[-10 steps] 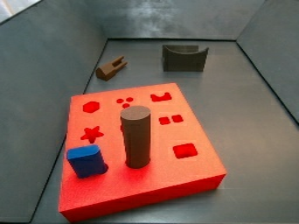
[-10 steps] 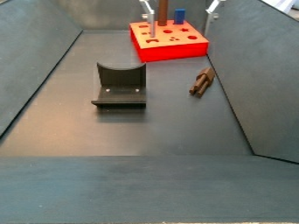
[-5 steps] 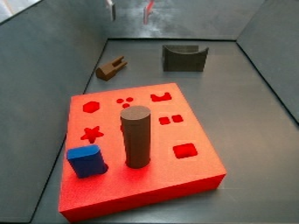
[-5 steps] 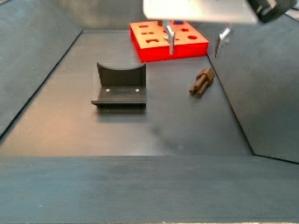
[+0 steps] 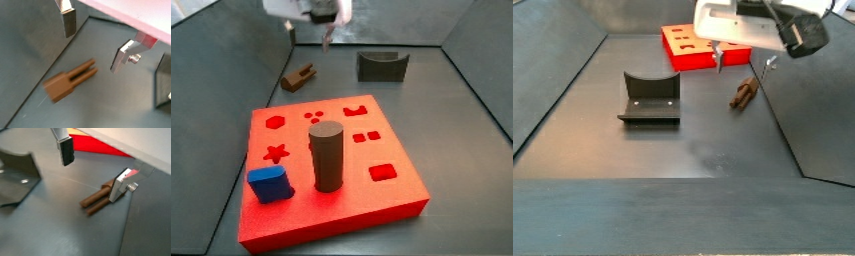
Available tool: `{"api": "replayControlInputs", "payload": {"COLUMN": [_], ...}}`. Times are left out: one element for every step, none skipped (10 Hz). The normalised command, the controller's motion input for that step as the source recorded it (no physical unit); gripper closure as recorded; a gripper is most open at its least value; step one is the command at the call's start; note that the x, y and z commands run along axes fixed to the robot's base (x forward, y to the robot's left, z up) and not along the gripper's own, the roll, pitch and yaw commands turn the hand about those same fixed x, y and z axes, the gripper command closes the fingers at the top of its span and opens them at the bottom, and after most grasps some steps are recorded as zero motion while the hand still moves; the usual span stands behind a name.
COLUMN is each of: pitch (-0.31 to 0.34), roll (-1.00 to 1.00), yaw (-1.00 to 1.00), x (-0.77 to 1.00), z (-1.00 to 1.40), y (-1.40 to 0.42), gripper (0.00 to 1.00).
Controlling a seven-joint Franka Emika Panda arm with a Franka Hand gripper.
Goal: Pick up the 3 prong object. Move up. Place the 3 prong object on the fixture. Regrasp the 3 prong object. Move to above the board. Insert the 3 prong object.
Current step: Pick up the 3 prong object.
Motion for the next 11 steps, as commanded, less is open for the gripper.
{"api": "replayControlInputs", "payload": {"pitch": [-0.154,-0.146,-0.107,-0.130,-0.126,-0.156,-0.171,-0.211,-0.226,-0.230,-0.076], "roll": [-0.02,-0.01,-0.01,0.00,0.00,0.00,0.00,0.00,-0.01,0.00,-0.02], "yaw": [-0.54,-0.52,-0.52,-0.39,-0.28,-0.23,-0.19,-0.13,-0.07,-0.09,-0.10], "x": [-0.22,-0.23,-0.31,-0.29,-0.27,-0.22,-0.19,-0.10,-0.07,-0.06,-0.07], "z": [-0.99,-1.00,-1.00,-1.00,-1.00,-1.00,-0.97,-0.89,-0.85,-0.84,-0.12], "y": [-0.48,-0.46,-0.42,-0.33,-0.25,-0.23,-0.22,-0.19,-0.15,-0.12,0.00], "gripper": [0.00,0.00,0.00,0.00,0.00,0.00,0.00,0.00,0.00,0.00,0.00]}}
